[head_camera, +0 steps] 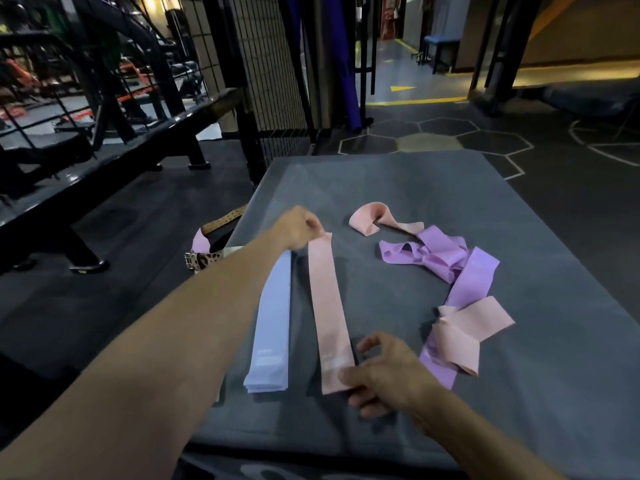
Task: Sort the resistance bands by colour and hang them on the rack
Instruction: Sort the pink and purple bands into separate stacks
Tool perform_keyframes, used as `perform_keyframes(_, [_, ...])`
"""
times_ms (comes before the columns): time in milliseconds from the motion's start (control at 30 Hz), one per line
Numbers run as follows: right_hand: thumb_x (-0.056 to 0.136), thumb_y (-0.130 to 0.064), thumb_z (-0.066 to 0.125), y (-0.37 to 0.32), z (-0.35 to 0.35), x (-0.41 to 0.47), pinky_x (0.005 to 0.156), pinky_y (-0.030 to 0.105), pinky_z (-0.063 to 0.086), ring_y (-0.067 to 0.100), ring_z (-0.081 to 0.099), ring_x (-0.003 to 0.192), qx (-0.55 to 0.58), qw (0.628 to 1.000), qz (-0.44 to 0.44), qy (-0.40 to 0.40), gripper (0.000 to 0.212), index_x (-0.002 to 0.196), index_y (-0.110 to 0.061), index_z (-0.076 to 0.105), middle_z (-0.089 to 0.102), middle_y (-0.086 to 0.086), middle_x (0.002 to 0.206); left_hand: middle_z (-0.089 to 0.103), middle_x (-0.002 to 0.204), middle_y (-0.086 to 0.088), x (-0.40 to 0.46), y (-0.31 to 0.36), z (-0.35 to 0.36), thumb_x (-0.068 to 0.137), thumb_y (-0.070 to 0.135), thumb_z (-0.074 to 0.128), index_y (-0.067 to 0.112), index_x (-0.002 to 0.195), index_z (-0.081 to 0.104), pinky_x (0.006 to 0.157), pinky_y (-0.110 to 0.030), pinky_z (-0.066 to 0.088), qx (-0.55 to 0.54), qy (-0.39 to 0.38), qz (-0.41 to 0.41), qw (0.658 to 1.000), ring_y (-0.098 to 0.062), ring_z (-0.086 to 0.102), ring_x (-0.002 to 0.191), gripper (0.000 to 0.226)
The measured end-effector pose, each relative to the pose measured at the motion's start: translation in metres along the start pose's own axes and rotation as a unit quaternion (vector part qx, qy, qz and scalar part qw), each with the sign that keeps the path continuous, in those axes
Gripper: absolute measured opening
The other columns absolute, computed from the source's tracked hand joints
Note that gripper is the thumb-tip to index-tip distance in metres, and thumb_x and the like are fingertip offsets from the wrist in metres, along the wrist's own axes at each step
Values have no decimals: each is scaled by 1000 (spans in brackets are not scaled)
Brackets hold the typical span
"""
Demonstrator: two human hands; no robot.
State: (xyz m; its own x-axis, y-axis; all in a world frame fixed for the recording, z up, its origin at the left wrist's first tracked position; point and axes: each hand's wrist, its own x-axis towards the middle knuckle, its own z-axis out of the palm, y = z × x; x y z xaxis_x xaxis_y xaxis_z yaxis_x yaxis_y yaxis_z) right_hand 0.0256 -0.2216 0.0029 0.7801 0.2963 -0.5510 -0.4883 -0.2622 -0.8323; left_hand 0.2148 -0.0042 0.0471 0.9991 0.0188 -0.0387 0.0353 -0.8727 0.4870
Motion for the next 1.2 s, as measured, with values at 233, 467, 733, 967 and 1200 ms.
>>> perform_keyframes(233, [91, -7, 63, -1, -3, 9, 44, 27, 50, 24, 65, 51, -23, 1000, 8, -5, 19, 101, -12, 49, 76, 11, 78, 73, 102, 6, 20, -19, 24, 96, 34, 63, 34, 90, 71, 102, -39, 42, 94, 44, -29, 994, -21, 63, 101, 10])
perform_keyframes(467, [90, -5, 65, -1, -2, 11, 40, 22, 43, 22, 62, 46, -29, 999, 7, -14, 16, 95, -12, 50, 74, 6, 70, 74, 106, 4, 29, -28, 39, 94, 38, 64, 33, 93, 75, 103, -38, 33, 123, 50, -34, 991, -25, 63, 107, 12])
perform_keyframes(733, [90, -6, 66, -5, 2, 13, 38, 21, 42, 19, 62, 46, -47, 998, 18, -34, 12, 87, -13, 56, 77, 8, 79, 75, 101, 8, 27, -28, 49, 92, 31, 65, 33, 96, 76, 96, -34, 31, 116, 104, -20, 988, -20, 65, 103, 12])
perform_keyframes(967, [89, -11, 71, -7, 1, 12, 38, 21, 43, 19, 63, 48, -54, 998, 19, -41, 13, 91, -11, 58, 78, 10, 81, 73, 97, 6, 24, -28, 52, 90, 31, 70, 29, 90, 75, 86, -33, 31, 138, 133, 1, 982, -22, 65, 97, 5])
perform_keyframes(1200, [89, -14, 73, -7, -1, 11, 38, 22, 44, 19, 63, 47, -55, 997, 17, -49, 16, 91, -11, 58, 78, 12, 85, 70, 93, 4, 22, -22, 52, 90, 32, 70, 26, 86, 70, 83, -31, 29, 175, 144, 10, 974, -23, 63, 91, 7])
